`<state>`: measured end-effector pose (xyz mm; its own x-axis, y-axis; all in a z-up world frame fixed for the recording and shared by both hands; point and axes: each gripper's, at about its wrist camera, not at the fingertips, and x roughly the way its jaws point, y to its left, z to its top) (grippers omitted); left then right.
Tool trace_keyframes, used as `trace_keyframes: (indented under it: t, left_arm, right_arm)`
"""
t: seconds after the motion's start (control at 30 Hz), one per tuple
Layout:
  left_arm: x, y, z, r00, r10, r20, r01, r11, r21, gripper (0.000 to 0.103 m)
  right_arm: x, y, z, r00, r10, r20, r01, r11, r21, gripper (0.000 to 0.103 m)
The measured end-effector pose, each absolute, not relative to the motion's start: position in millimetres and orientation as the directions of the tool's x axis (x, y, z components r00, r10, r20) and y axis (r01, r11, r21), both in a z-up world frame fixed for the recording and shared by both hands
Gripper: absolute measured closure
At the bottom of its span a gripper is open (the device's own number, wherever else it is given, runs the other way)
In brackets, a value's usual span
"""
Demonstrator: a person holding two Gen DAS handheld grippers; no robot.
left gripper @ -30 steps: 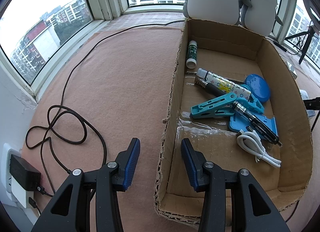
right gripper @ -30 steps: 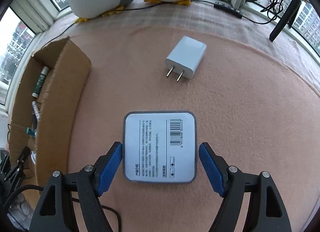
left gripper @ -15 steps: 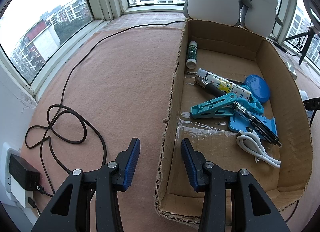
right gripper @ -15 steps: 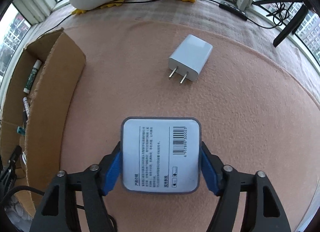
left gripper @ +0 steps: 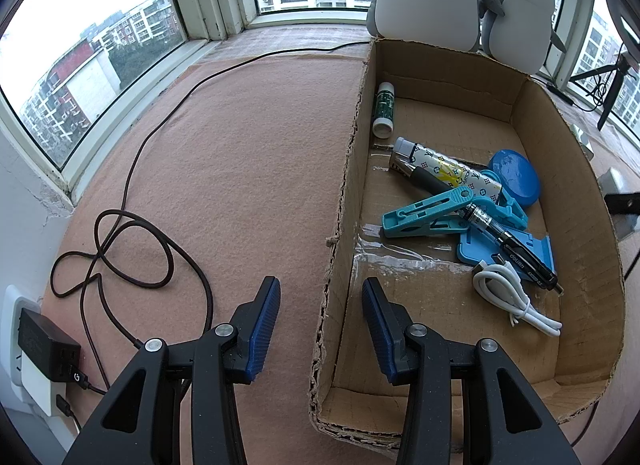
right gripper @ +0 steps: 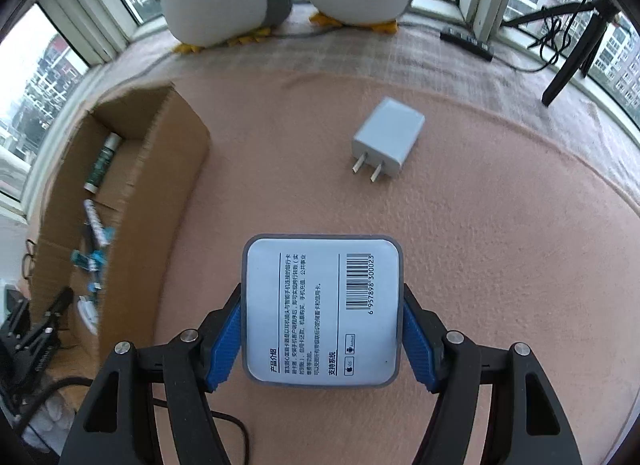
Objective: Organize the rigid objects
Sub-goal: 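Carry the white boxed device into the box and open the right tool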
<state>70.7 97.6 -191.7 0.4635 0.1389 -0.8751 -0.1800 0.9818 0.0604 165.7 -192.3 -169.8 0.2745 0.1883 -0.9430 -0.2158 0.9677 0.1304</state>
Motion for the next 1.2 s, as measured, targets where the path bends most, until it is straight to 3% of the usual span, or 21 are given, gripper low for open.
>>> trace_keyframes:
  t: [0.53,1.2]
  left_arm:
    - [71,98,-192,0.464,0.138,-0.875,-0.18,0.982,0.06,0.057]
    - [70,98,-192,0.464,0.138,-0.875,-0.18,0.982,0.06,0.057]
  right_arm:
    - [175,-118,-84,0.4,0.328,-0.856,-0.389,0.906,0.166,0.037]
    - [212,-23,-135,0.256,0.376,-0.891,-0.446,0.863,0.236,0.037]
